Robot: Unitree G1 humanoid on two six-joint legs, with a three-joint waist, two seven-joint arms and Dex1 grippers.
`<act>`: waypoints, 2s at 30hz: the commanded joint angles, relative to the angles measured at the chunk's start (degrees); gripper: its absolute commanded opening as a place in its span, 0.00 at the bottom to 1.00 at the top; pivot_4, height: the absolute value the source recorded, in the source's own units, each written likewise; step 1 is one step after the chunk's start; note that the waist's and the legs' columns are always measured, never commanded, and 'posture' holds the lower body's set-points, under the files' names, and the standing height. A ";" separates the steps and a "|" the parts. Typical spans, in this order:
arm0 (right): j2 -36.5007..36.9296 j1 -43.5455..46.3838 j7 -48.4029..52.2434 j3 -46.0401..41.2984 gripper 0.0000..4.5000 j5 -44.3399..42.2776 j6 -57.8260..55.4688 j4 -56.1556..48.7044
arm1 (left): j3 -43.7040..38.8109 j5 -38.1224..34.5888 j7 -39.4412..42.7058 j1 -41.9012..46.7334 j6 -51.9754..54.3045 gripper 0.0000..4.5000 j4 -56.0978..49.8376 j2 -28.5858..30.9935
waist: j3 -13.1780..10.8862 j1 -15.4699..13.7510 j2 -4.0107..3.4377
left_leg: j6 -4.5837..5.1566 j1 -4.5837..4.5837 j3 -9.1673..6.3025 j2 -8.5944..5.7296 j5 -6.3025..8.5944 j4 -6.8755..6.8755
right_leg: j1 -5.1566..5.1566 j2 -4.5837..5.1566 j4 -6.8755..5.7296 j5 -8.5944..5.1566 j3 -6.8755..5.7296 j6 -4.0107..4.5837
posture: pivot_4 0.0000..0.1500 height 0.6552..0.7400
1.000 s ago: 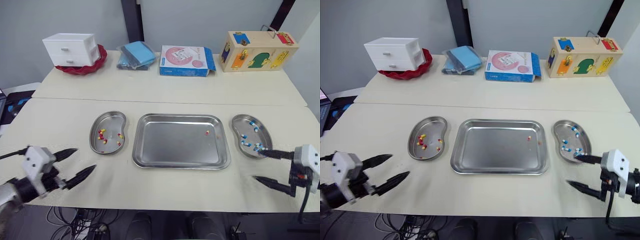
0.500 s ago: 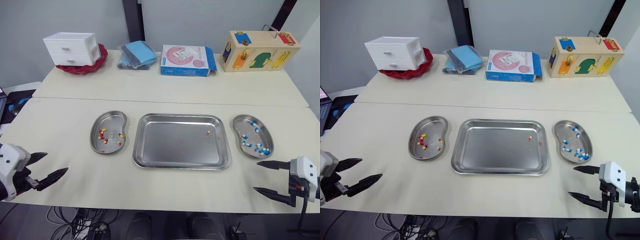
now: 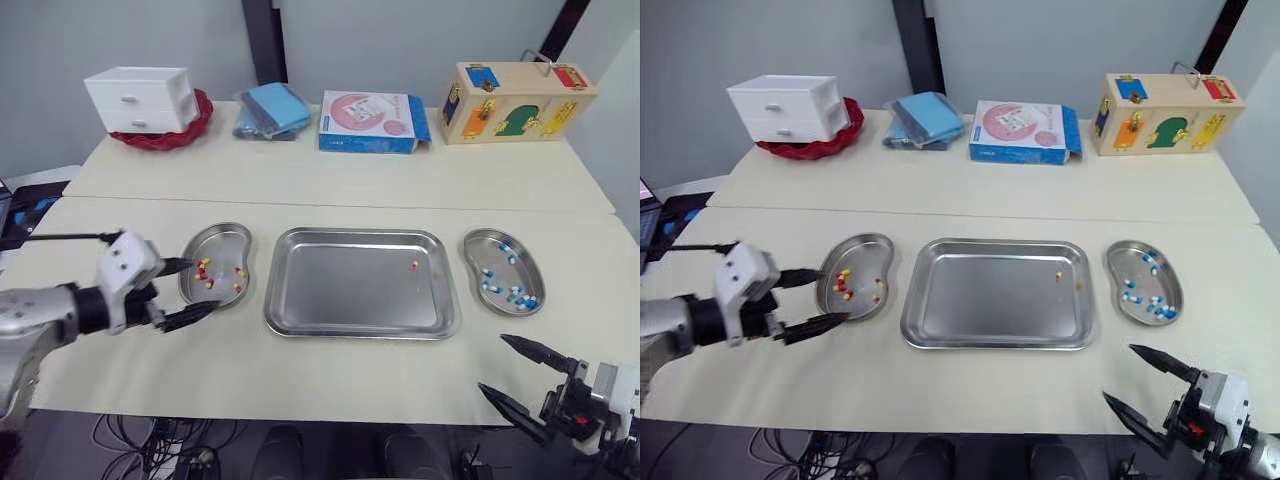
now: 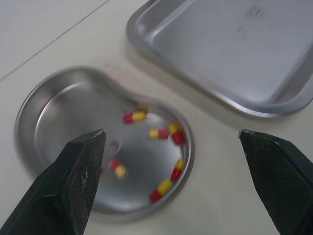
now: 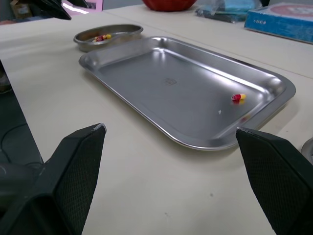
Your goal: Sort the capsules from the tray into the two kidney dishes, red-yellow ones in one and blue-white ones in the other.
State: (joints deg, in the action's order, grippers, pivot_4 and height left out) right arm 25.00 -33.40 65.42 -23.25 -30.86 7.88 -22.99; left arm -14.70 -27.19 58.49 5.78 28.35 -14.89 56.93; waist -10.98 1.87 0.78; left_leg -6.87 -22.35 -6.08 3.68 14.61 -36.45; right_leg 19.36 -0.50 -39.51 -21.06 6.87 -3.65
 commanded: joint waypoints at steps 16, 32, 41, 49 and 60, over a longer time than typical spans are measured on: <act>-8.06 -6.01 -10.69 5.62 0.99 3.90 10.97 -3.94 | 34.49 16.13 6.11 41.02 -16.38 1.00 30.22 -32.34 | 0.07 -0.09 -0.09 | 0.01 -0.02 -0.05 -0.06 0.00 -0.27 | -0.01 -0.05 -0.24 0.01 0.01 0.01 | 1.00 1.00; -10.82 -12.30 -18.54 9.01 0.99 7.55 16.90 -5.67 | 38.63 31.17 -0.56 54.09 -31.78 1.00 65.59 -52.47 | 0.06 -0.05 -0.09 | 0.02 -0.11 -0.12 -0.12 0.00 -0.39 | 0.03 -0.06 -0.35 -0.01 -0.02 -0.02 | 1.00 1.00; -11.35 -14.84 -22.06 11.13 0.99 9.22 18.81 -6.91 | 35.93 32.65 -3.72 57.32 -34.81 1.00 75.16 -57.63 | 0.06 -0.08 -0.09 | 0.02 -0.15 -0.12 -0.14 0.00 -0.38 | 0.05 -0.06 -0.33 -0.02 -0.01 -0.04 | 1.00 1.00; -11.23 -16.29 -24.36 12.40 1.00 10.20 19.64 -7.57 | 35.27 34.16 -3.83 58.09 -35.41 0.96 78.31 -58.75 | 0.06 -0.07 -0.09 | 0.02 -0.14 -0.12 -0.14 0.00 -0.38 | 0.05 -0.06 -0.35 -0.02 -0.01 -0.04 | 1.00 1.00; -10.31 -15.95 -26.39 12.95 1.00 10.75 20.01 -7.42 | 35.31 36.79 -4.03 57.34 -34.65 0.49 78.77 -57.90 | 0.07 -0.08 -0.09 | 0.02 -0.13 -0.12 -0.14 0.00 -0.38 | 0.04 -0.06 -0.35 -0.02 -0.01 -0.04 | 1.00 1.00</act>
State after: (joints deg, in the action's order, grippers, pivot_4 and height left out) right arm 14.31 -48.87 39.52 -9.95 -19.50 26.72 -28.53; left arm 20.55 8.56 54.39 62.73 -6.27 63.85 -1.23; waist -10.91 1.79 0.69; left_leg -6.85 -22.48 -6.20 3.54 14.61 -36.83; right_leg 19.40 -0.56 -39.85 -21.09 6.85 -3.69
